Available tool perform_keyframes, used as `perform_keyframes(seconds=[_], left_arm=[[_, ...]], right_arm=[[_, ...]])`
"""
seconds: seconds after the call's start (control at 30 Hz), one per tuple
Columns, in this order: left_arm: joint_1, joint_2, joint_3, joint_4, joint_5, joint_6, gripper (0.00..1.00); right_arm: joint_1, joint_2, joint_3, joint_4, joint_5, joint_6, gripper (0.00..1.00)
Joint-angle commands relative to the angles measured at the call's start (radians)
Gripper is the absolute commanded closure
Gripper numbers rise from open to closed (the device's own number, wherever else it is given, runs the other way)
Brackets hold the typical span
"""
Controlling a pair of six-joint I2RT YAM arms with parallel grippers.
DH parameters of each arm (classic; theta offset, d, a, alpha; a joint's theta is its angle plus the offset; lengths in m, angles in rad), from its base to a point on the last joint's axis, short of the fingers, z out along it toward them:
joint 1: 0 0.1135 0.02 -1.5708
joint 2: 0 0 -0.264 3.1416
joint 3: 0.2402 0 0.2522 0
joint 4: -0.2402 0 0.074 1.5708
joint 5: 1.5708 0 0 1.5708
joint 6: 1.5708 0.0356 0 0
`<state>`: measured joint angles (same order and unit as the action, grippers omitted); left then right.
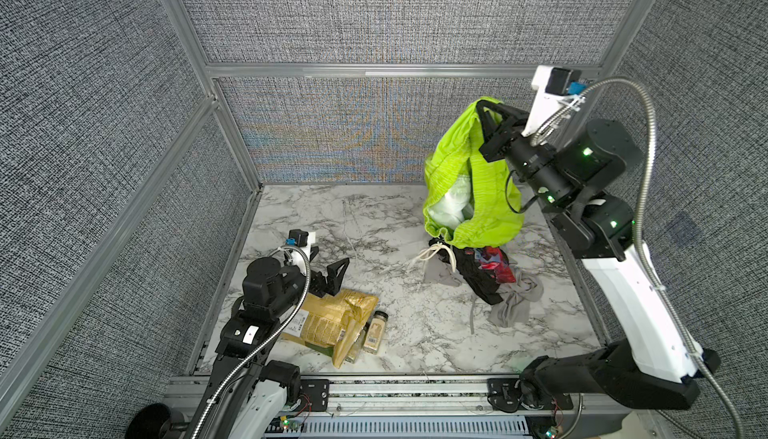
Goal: Pick out a specific cloth from the pile
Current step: 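Lift the lime-green shorts up out of the pile with the right gripper, then carry the shorts away from the pile toward the left gripper and lower them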
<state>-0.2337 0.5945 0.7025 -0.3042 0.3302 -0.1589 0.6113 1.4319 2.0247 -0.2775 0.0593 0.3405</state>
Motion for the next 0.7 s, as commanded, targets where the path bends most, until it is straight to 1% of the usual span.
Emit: perform_keyframes(seconds=[0.0, 0.1, 0.23, 0.3, 0.5, 0.67], left_arm=[[0.034, 0.0, 0.005, 0.037, 0.029, -0.02, 0.02], [0.074, 0.006, 0.009, 0.034, 0.045, -0.038, 0.02], [0.114, 0.007, 0.011, 0.036, 0.071, -0.041, 0.02], [0.125, 0.008, 0.014, 0.034, 0.086, -0.034, 0.02], [0.128, -0.014, 0.003, 0.05, 0.108, -0.022, 0.01], [0.127, -0.019, 0.0, 0.055, 0.112, -0.018, 0.01]], right_arm=[[0.002, 0.073, 0.063, 0.05, -0.149, 0.075, 1.0], [0.013, 0.151, 0.115, 0.08, -0.22, 0.128, 1.0], [0.031, 0.244, 0.154, 0.141, -0.245, 0.149, 1.0], [0.041, 0.316, 0.193, 0.149, -0.247, 0.137, 1.0], [0.067, 0.491, 0.335, 0.129, -0.262, 0.117, 1.0], [0.068, 0.614, 0.452, 0.114, -0.337, 0.119, 1.0]])
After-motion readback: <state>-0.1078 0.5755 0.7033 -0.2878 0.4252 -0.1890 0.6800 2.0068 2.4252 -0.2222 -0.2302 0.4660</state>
